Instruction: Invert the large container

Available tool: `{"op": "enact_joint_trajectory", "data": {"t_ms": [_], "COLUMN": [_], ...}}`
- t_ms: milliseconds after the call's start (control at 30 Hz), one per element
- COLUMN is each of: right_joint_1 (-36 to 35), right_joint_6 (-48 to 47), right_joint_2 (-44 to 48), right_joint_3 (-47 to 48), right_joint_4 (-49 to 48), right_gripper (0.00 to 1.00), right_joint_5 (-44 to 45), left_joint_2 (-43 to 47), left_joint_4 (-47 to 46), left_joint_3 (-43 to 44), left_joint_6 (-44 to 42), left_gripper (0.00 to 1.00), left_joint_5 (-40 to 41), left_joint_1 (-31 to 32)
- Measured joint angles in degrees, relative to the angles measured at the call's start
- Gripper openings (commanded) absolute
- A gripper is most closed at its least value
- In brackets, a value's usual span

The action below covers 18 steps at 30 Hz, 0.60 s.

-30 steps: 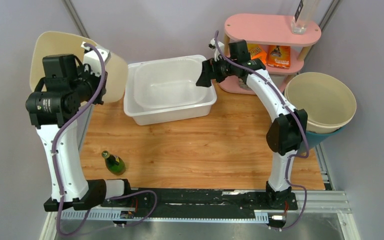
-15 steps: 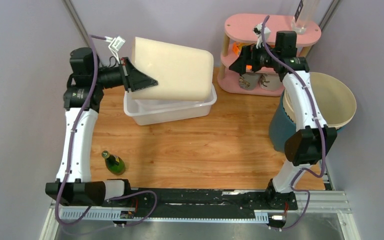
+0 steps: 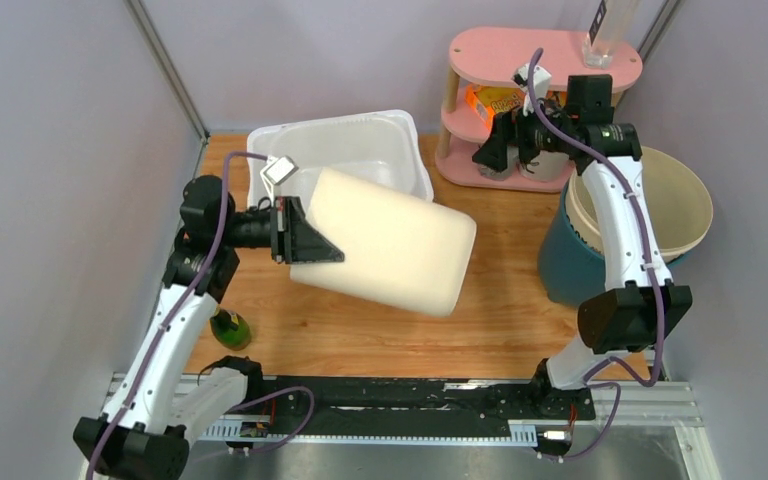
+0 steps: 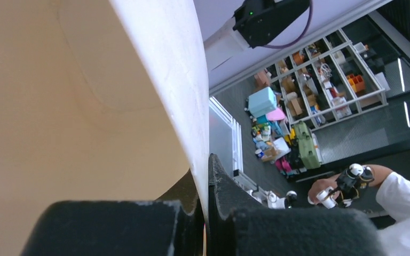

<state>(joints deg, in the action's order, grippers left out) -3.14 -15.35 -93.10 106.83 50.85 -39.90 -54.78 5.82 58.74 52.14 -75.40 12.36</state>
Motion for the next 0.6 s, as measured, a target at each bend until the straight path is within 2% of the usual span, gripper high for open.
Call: {"op": "enact_joint_trajectory", "data": {"t_ms": [100,267,367,500,600], "right_joint_1": [0.72,3.58,5.88,5.97,4.87], "right_joint_6": [1.38,5.35,8.96,12.31,12.92], "right_joint_2": [2.75,7.32,9.44,10.43,12.59], "right_joint_3": [-4.50,-12.50,-17.73,-24.48,-28.52], "right_joint_4": [2.36,6.71,8.28,9.33,7.98], "right_gripper": [0.99,1.00,1.00,1.00,1.00], "right_joint_5": [-1.33,-5.18,-10.82,-17.35,-21.53], "left_joint_2": [5.22,7.52,7.41,6.91,5.79], "left_joint_4": [3.08,4.83,5.68,3.80,-1.09], "left_joint_3": [-6.34,-16.63,-22.45,-27.80,-29.88], "left_joint_6": [-1.09,-3.19,-3.56,-2.36,-0.50], "left_gripper": [0.00,0.00,0.00,0.00,0.00], "left_joint_5": [0.04,2.14,5.20,8.13,8.68], "left_joint_1": [0.02,0.02,0.02,0.00,0.09]}}
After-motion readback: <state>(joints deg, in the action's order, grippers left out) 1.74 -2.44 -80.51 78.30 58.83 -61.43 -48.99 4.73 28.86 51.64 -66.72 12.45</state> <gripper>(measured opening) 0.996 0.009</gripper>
